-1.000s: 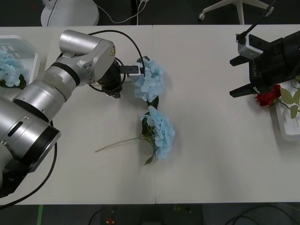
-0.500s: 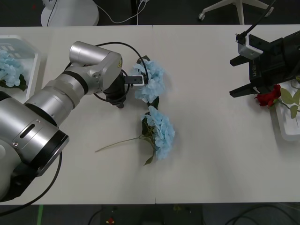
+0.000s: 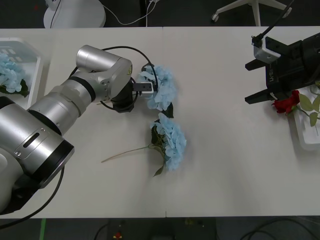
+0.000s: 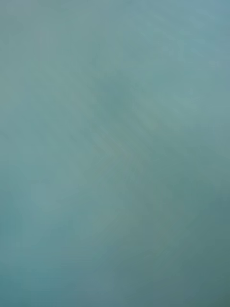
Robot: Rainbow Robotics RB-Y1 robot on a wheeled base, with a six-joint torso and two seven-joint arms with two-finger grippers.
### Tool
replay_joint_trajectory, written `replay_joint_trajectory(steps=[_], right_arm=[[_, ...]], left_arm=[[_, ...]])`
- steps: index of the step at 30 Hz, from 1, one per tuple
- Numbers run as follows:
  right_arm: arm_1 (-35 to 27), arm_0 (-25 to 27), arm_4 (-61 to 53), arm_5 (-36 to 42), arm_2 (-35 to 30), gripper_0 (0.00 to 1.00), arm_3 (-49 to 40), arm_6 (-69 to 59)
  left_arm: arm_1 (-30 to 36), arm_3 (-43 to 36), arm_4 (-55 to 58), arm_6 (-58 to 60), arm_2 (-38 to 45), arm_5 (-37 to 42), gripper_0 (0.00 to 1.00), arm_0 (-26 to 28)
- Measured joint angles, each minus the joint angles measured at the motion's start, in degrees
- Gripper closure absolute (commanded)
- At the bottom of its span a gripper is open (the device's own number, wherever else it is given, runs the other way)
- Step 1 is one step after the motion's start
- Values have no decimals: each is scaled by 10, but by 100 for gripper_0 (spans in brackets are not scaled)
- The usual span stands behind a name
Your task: Put the red flowers into the right box and the blue flowers into the left box
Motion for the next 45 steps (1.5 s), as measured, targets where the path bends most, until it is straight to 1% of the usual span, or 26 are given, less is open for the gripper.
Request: replay_joint_trajectory(steps=[14, 18, 20, 24, 27, 31, 34, 37, 40, 43, 45], right_arm=[[0, 0, 0, 0, 0, 5, 0, 0], [0, 0, 0, 0, 0, 5, 0, 0], [0, 0, 0, 0, 0, 5, 0, 0], [0, 0, 0, 0, 0, 5, 0, 0], [0, 0, 0, 0, 0, 5, 0, 0], [0, 0, 0, 0, 0, 5, 0, 0], [0, 0, 0, 0, 0, 5, 0, 0], [0, 0, 0, 0, 0, 5, 0, 0], [0, 0, 0, 0, 0, 5, 0, 0], [0, 0, 0, 0, 0, 5, 0, 0], [0, 0, 0, 0, 0, 5, 0, 0]], left_arm=[[0, 3, 4, 4, 0, 0, 100, 0], [1, -14, 11, 14, 6, -14, 100, 0], [2, -40, 11, 21, 20, -42, 100, 0], [12, -123, 14, 58, 63, -112, 100, 0], [24, -180, 15, 132, 87, -148, 100, 0], [51, -230, 21, 252, 113, -195, 100, 0], [83, -275, 25, 284, 148, -231, 100, 5], [121, -344, 28, 286, 204, -255, 100, 30], [158, -422, 29, 317, 265, -265, 100, 75], [195, -469, 29, 388, 313, -265, 100, 119], [221, -480, 29, 433, 339, -265, 100, 143]])
